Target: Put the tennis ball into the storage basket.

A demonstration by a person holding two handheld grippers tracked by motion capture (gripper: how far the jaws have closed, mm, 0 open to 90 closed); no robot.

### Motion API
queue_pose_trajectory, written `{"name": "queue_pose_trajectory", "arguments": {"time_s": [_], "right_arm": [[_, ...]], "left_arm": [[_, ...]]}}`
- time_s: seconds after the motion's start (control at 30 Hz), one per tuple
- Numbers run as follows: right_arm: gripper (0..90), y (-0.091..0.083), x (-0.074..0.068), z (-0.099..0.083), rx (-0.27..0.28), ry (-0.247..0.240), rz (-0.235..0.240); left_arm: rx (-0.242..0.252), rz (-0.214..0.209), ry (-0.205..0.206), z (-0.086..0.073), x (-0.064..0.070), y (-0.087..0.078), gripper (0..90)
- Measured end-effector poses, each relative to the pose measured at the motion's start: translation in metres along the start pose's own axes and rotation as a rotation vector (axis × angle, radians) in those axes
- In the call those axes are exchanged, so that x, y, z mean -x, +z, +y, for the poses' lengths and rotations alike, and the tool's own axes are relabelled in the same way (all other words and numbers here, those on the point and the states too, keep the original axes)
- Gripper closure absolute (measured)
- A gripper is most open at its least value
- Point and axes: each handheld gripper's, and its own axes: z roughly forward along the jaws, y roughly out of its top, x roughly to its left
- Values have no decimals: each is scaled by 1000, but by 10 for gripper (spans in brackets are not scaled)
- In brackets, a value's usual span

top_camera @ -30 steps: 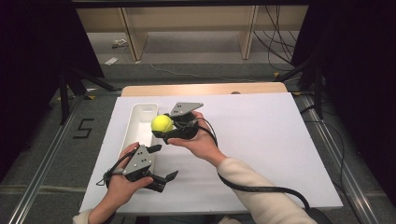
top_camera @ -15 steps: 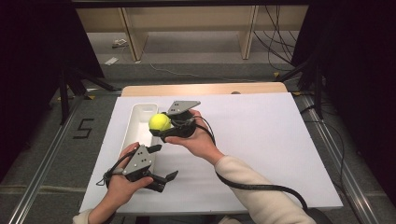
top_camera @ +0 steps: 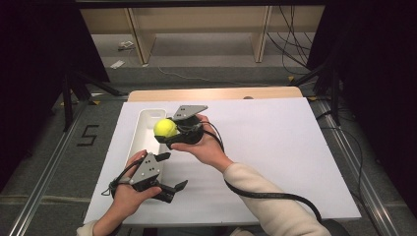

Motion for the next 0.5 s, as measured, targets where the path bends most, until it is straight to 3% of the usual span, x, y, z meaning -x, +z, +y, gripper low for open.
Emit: {"name": "queue_pose_trajectory", "arguments": {"time_s": [0.5], "right_arm": [[263, 5, -1, 5, -3, -8, 2]], "left_arm": [[-3, -3, 2, 0, 0, 0, 0]]}}
